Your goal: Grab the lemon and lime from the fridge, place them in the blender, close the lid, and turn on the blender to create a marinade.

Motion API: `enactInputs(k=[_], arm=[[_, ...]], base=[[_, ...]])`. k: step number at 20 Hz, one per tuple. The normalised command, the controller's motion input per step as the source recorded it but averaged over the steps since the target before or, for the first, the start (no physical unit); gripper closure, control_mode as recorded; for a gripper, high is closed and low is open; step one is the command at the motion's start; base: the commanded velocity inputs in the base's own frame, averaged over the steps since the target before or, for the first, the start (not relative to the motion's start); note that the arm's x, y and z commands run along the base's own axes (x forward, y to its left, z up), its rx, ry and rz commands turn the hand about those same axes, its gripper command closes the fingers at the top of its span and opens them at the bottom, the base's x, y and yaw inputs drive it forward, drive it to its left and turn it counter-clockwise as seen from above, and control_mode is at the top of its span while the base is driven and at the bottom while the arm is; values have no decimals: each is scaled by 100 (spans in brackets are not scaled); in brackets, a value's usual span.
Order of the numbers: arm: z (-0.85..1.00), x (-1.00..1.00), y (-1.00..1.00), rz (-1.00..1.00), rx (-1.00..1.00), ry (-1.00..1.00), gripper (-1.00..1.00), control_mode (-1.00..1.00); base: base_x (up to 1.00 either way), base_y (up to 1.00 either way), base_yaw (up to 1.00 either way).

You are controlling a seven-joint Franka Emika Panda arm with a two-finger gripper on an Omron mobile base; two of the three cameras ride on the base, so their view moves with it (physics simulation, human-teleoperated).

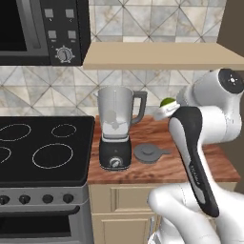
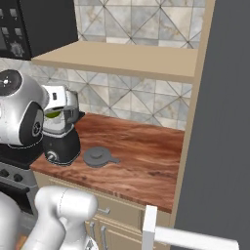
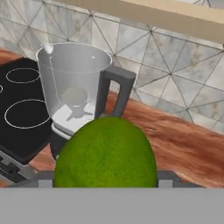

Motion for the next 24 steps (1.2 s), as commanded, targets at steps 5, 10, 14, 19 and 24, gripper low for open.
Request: enactInputs(k=[5, 10, 14, 19, 24], arm=[[37, 69, 61, 4, 0, -1, 100, -100], [31, 84, 49, 0, 0, 10, 100, -100], [0, 81, 50, 0, 0, 14, 100, -100], [-6, 62, 52, 0, 0, 6, 100, -100], [-35, 49, 12, 0, 0, 4, 100, -100]], base=[[0, 0, 0], [0, 0, 0], [0, 0, 0], [0, 0, 0], [0, 0, 0]])
